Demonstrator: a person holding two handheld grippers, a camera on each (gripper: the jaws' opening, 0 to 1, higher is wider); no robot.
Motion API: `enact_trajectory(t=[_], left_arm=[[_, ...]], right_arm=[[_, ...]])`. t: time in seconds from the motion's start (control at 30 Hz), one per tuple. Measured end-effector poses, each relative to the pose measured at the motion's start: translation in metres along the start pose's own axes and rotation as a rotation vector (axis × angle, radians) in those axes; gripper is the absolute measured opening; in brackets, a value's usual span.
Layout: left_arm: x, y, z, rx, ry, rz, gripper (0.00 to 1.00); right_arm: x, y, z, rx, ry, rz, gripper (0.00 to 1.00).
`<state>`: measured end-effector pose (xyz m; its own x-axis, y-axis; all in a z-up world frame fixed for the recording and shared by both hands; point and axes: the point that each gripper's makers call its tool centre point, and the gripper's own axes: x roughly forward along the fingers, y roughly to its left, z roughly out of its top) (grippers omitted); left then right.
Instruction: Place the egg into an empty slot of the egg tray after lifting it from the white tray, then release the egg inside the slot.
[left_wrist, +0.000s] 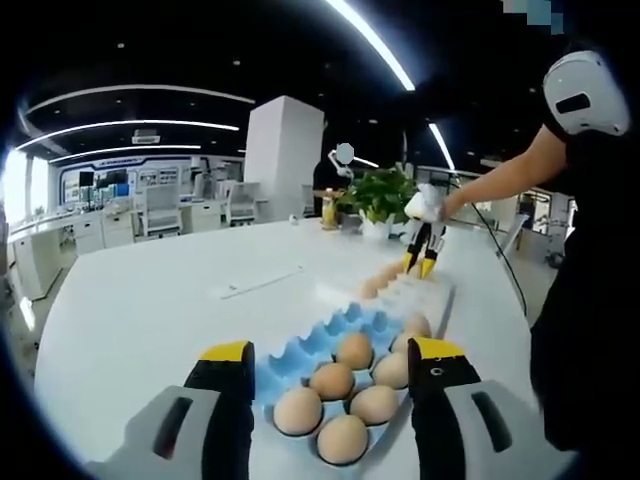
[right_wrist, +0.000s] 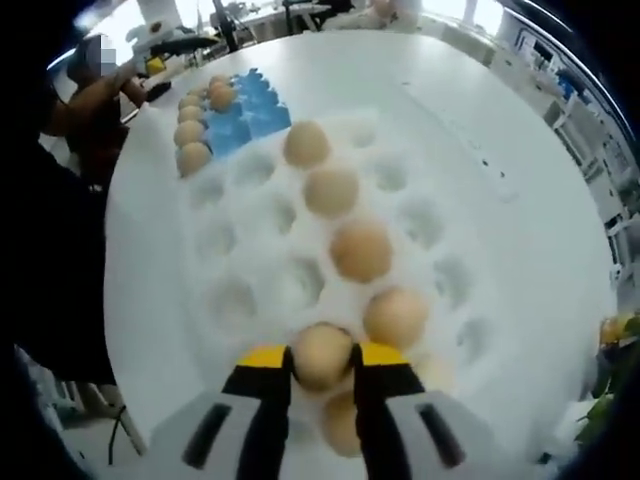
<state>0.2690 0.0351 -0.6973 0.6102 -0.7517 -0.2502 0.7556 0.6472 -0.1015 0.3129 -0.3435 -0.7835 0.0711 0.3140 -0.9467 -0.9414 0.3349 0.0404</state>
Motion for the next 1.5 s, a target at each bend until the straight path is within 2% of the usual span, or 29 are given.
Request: enact_trajectory(t=[0.2, 0.4, 0.73, 1.13, 1.5], left_arm=[[0.002, -0.001, -0.002, -0.001, 0.003, -0.005, 0.63], [0.003, -0.001, -0.001, 0.001, 0.0, -0.007, 0.63], [0.002, -0.001, -0.002, 0.002, 0.002, -0.005, 0.64], [0.0, 0.001, -0.003, -0.001, 0.001, 0.001, 0.64], [0.0, 0.002, -0.003, -0.002, 0.0, 0.0, 0.64]], right_arm=[[-0.015, -0.004, -0.001, -0.032, 0.016, -0.026, 0.24], [-0.019, -0.003, 0.0, -0.059, 0.035, -0.034, 0.24], [-0.02, 0.004, 0.017, -0.096, 0.02, -0.026, 0.24], [-0.014, 0.014, 0.045, -0.156, -0.006, -0.002, 0.24], [-0.002, 0.035, 0.09, -0.252, -0.063, 0.046, 0.24]])
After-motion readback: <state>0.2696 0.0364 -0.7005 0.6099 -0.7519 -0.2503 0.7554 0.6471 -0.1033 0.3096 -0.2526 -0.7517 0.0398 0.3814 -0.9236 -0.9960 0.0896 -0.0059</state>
